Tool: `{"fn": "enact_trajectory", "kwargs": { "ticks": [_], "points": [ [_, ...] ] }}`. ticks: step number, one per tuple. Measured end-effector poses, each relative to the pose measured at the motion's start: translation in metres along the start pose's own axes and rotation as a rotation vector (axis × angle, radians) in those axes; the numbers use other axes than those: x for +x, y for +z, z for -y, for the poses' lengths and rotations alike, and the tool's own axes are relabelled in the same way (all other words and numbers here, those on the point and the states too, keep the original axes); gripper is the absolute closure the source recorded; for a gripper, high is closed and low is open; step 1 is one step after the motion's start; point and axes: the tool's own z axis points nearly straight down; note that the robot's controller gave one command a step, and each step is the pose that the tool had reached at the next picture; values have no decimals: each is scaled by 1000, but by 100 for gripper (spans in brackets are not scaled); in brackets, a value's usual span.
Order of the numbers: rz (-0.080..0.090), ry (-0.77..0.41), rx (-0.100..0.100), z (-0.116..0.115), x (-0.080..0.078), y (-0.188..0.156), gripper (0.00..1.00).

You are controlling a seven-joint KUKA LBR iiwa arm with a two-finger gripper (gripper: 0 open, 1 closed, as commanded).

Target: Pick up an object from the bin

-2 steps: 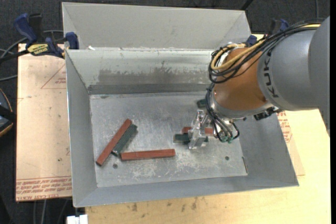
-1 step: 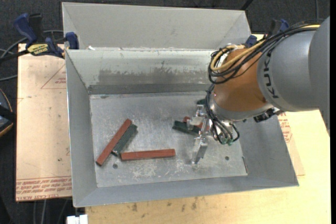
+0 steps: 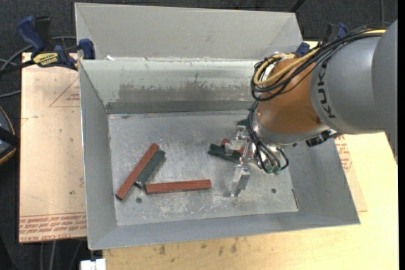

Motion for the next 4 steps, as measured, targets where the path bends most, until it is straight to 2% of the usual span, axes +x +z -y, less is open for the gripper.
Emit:
{"fn": "enact_trajectory", "kwargs": {
  "ticks": [1,2,3,4],
  "points": [
    [5,-45,0,6,-51,3,0],
    [15,-35,4,-4,-78,5,0],
    [15,134,1,10,-58,9,100],
    [16,133,1,10,-58,9,100]
  ]
}}
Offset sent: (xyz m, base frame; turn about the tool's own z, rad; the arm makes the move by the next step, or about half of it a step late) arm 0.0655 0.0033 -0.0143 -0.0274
